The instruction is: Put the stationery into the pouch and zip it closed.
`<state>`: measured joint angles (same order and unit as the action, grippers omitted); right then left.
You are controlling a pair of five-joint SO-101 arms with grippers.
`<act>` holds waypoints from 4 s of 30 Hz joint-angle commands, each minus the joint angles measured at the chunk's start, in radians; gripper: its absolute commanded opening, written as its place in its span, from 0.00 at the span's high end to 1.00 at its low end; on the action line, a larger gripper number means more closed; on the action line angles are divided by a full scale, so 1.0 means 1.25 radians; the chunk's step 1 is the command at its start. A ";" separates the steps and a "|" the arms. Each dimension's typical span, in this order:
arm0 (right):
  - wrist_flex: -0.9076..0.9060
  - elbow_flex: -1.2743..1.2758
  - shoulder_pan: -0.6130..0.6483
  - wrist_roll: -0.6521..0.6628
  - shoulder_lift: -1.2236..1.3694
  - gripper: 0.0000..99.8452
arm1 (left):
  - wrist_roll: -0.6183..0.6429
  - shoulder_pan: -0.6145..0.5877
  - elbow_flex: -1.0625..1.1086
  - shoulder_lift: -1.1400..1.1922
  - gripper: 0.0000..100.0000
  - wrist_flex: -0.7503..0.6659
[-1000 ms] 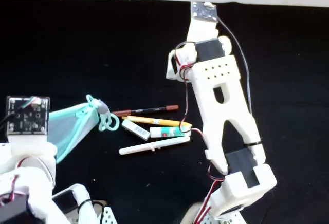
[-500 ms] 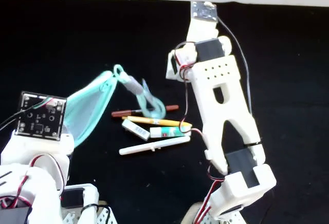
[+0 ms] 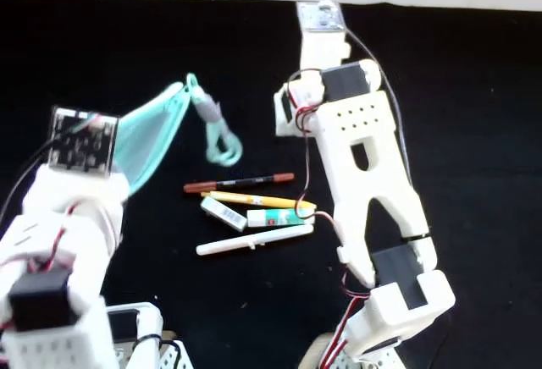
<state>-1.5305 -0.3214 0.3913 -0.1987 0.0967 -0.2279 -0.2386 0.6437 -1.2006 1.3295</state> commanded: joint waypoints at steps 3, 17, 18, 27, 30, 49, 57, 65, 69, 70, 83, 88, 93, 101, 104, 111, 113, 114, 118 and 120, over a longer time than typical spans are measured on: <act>0.008 0.077 0.008 0.043 -0.036 0.68 | 0.002 0.014 0.028 -0.003 0.99 -0.054; 0.010 0.207 0.006 0.125 -0.037 0.68 | -0.007 0.010 -0.568 0.509 0.99 0.274; 0.010 0.207 0.006 0.125 -0.037 0.68 | -0.005 0.012 -0.651 0.553 0.99 0.333; 0.010 0.208 0.008 0.125 -0.037 0.68 | 0.037 -0.018 -0.754 0.684 0.99 0.368; 0.009 0.208 0.008 0.128 -0.037 0.68 | 0.032 -0.018 -0.716 0.705 0.99 0.367; 0.015 0.244 0.053 0.290 -0.039 0.68 | -0.338 -0.039 -0.854 0.713 0.99 0.361; 0.014 0.261 0.085 0.295 -0.037 0.68 | -0.336 0.023 -0.722 0.710 0.99 0.325; 0.163 0.477 0.089 0.324 -0.042 0.68 | -0.336 -0.053 -0.682 0.711 0.99 0.189; 0.245 0.520 0.110 0.330 -0.039 0.68 | -0.339 -0.078 -0.678 0.711 0.99 0.174; 0.265 0.536 0.123 0.330 -0.037 0.68 | -0.339 -0.080 -0.677 0.713 0.99 0.174; 0.360 0.627 0.165 0.621 -0.042 0.68 | -0.336 -0.089 -0.616 0.711 0.99 0.173; 0.344 0.625 0.168 0.716 -0.041 0.68 | -0.334 -0.089 -0.616 0.711 0.99 0.174; 0.398 0.625 0.174 0.724 -0.037 0.68 | -0.334 -0.089 -0.614 0.711 0.99 0.174; 0.402 0.627 0.267 0.723 -0.034 0.69 | -0.312 -0.089 -0.614 0.711 0.99 0.174; 0.430 0.627 0.273 0.723 0.006 0.69 | -0.303 -0.090 -0.614 0.711 0.99 0.174; 0.470 0.576 0.271 0.702 0.145 0.89 | -0.302 -0.090 -0.614 0.705 0.99 0.174; 0.470 0.547 0.263 0.647 0.148 0.99 | -0.301 -0.090 -0.614 0.706 0.99 0.174; 0.470 0.531 0.252 0.620 0.147 1.00 | -0.301 -0.090 -0.614 0.708 0.99 0.174; 0.463 0.474 0.208 0.551 0.107 0.99 | -0.301 -0.090 -0.614 0.709 0.99 0.174; 0.440 0.457 0.188 0.518 0.057 0.99 | -0.301 -0.091 -0.614 0.706 0.99 0.174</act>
<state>-0.9613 0.2984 0.6567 0.5102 0.2532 -0.6160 -0.3399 -0.1204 -0.3061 1.5643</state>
